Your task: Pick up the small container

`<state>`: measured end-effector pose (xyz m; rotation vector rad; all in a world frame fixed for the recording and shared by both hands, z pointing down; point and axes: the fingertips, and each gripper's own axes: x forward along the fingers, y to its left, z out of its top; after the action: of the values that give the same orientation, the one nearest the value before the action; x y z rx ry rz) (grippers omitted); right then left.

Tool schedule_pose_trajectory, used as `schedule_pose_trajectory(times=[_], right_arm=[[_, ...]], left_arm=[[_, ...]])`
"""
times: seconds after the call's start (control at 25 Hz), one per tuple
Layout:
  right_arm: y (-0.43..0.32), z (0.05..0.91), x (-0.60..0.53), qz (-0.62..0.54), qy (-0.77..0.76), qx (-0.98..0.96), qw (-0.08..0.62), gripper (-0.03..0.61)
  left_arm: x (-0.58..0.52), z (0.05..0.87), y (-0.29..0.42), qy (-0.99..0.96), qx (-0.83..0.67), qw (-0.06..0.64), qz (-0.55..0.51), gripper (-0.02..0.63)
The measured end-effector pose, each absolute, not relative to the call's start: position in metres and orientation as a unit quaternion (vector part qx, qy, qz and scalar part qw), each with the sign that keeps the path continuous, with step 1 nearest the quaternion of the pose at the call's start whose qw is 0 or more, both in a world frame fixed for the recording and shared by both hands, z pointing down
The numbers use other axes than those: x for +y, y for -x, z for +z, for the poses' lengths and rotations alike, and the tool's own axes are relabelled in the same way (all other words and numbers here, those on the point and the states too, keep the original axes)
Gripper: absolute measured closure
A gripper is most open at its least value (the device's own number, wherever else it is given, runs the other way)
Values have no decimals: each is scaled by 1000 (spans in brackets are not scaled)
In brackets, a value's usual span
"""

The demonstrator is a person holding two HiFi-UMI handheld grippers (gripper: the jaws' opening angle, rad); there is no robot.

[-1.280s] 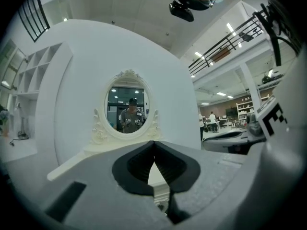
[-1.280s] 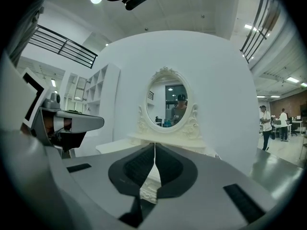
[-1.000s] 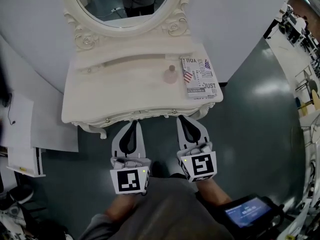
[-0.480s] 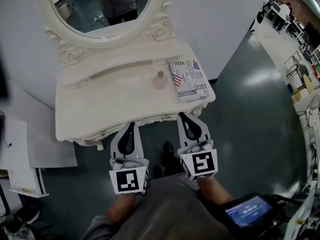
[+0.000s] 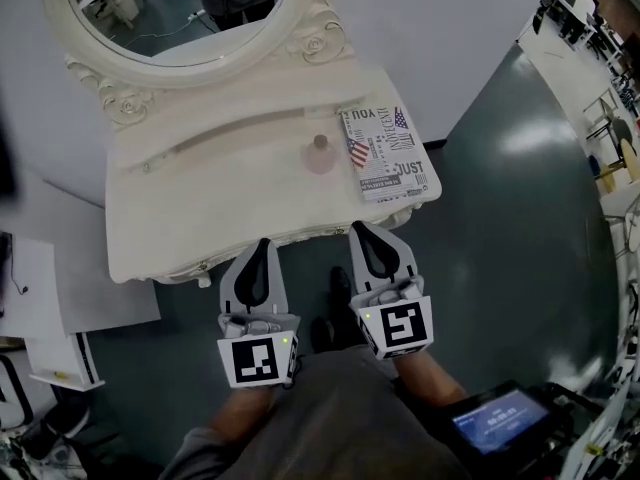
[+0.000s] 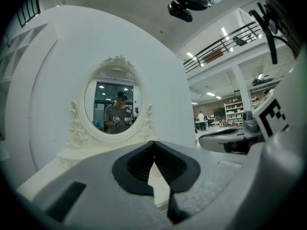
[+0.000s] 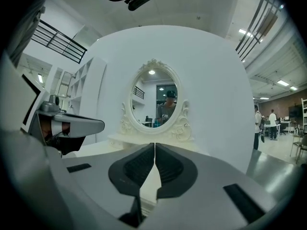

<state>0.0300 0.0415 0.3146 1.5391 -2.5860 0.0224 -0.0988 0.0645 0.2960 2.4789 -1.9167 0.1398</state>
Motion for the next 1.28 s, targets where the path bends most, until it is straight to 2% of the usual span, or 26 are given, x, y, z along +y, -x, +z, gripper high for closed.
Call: schedule_pose_trajectory(times=[0.32,0.72,1.28], right_arm=[[-38,332,-20,33,-493,-867,64,563],[-46,302,-100,16,-460,-887,39,563],[-23,301,-150,4,-442,-896,44,563]], left_arm=[[6,306,85,-784,-618,13,63,600],[-61,273,64,-766,-641,-18,53,600],[-102,275,94,-744,-667,-14,48,600]])
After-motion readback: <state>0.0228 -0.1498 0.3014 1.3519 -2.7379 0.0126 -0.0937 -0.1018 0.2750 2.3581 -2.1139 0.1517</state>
